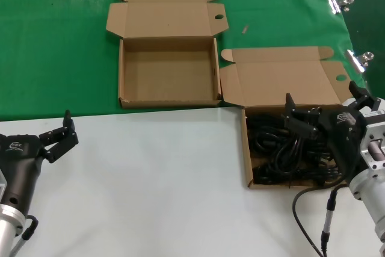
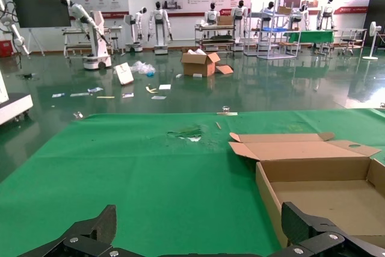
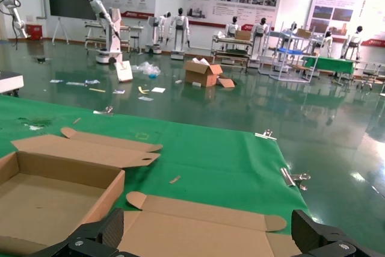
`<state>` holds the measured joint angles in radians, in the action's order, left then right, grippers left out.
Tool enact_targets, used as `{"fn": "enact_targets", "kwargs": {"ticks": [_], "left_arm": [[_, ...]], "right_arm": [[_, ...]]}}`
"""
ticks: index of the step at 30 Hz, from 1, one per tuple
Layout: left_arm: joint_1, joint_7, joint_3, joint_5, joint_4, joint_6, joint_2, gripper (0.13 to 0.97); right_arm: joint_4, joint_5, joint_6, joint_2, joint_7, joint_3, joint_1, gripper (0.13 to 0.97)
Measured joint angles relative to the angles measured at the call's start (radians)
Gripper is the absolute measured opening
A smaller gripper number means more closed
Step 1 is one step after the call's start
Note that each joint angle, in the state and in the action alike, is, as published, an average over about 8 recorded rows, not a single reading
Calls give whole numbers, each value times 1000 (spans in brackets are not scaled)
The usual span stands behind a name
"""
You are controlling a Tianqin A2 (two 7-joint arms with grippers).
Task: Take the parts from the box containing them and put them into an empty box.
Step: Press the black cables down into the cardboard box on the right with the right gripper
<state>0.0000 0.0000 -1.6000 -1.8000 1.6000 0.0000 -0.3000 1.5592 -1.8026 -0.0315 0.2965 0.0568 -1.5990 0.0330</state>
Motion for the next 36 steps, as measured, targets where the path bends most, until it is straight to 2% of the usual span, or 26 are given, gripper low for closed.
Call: {"fn": "enact_targets", "kwargs": {"ticks": [25,36], "left_arm": [[0,0,0,0,0,0,0,957],[0,0,0,0,0,0,0,854]], "right_arm": [[0,0,0,0,0,0,0,966],[2,-14,19,36,-16,-44,-6,966]]}}
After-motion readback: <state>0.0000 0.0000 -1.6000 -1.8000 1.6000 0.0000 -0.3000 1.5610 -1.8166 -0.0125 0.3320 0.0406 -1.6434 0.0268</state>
